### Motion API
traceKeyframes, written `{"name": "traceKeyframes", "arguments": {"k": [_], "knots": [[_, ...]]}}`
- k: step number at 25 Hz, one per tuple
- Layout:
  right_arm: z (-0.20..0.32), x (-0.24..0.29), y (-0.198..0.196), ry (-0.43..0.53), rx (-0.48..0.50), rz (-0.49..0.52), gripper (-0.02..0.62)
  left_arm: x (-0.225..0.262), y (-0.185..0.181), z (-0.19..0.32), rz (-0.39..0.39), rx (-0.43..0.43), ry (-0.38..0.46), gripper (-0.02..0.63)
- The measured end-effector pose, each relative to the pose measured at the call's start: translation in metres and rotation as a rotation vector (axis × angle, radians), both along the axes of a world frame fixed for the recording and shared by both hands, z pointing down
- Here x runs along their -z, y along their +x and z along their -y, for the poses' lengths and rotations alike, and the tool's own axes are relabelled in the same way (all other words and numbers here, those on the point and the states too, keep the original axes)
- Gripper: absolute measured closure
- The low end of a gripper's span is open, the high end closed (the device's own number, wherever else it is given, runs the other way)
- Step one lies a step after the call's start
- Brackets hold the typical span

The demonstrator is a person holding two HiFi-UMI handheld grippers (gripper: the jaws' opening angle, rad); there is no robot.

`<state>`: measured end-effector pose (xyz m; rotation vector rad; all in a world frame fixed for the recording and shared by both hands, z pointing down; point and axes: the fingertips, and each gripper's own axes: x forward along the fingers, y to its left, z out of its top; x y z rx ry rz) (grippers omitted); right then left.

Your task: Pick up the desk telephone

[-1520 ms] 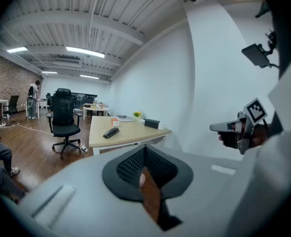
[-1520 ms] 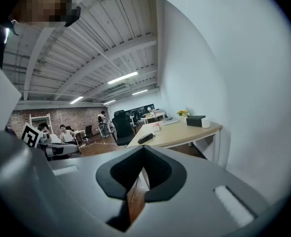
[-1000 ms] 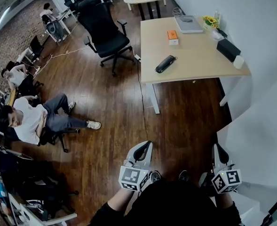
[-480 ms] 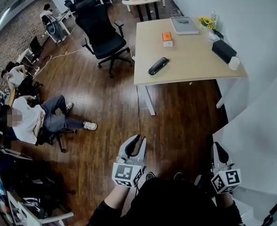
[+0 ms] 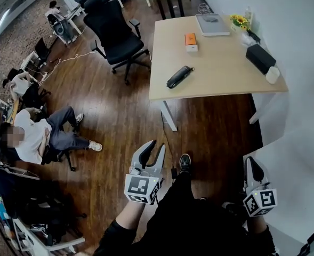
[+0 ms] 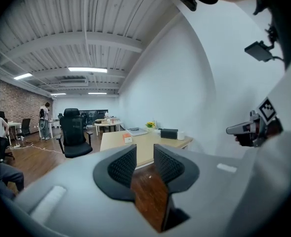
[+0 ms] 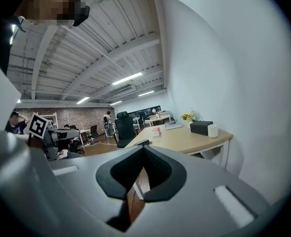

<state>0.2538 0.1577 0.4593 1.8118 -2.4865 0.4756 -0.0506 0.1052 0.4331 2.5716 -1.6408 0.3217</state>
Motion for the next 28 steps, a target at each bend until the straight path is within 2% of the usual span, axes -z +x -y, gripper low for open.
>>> {"name": "traceKeyframes", "arguments": {"k": [6, 9, 11, 13, 18, 21, 25, 28], "knots": [[0.097, -0.007, -0.007, -0.053, -0.055, -0.084, 0.595, -0.034, -0.016, 0.142, 0.031, -0.033, -0.002, 0.509], [0.169, 0.008, -0.021, -0.077, -0.080, -0.099, 0.595, -0.043, -0.017, 0.228, 0.048, -0.091, -0.031, 0.429], [0.219, 0.021, -0.038, -0.079, -0.063, -0.110, 0.595, -0.051, -0.017, 0.281, 0.081, -0.144, -0.058, 0.406], [0.263, 0.030, -0.055, -0.089, -0.040, -0.120, 0.589, -0.073, -0.017, 0.325, 0.135, -0.200, -0.115, 0.382], [0.341, 0.030, -0.070, -0.117, 0.001, -0.177, 0.571, -0.157, 0.001, 0.400, 0.257, -0.322, -0.350, 0.312], [0.377, 0.026, -0.073, -0.120, 0.023, -0.184, 0.569, -0.202, 0.017, 0.429, 0.329, -0.368, -0.468, 0.296], [0.417, 0.026, -0.080, -0.090, 0.059, -0.152, 0.569, -0.248, 0.039, 0.454, 0.446, -0.417, -0.586, 0.296], [0.439, 0.031, -0.085, -0.060, 0.097, -0.129, 0.569, -0.269, 0.049, 0.461, 0.494, -0.441, -0.670, 0.298]]}}
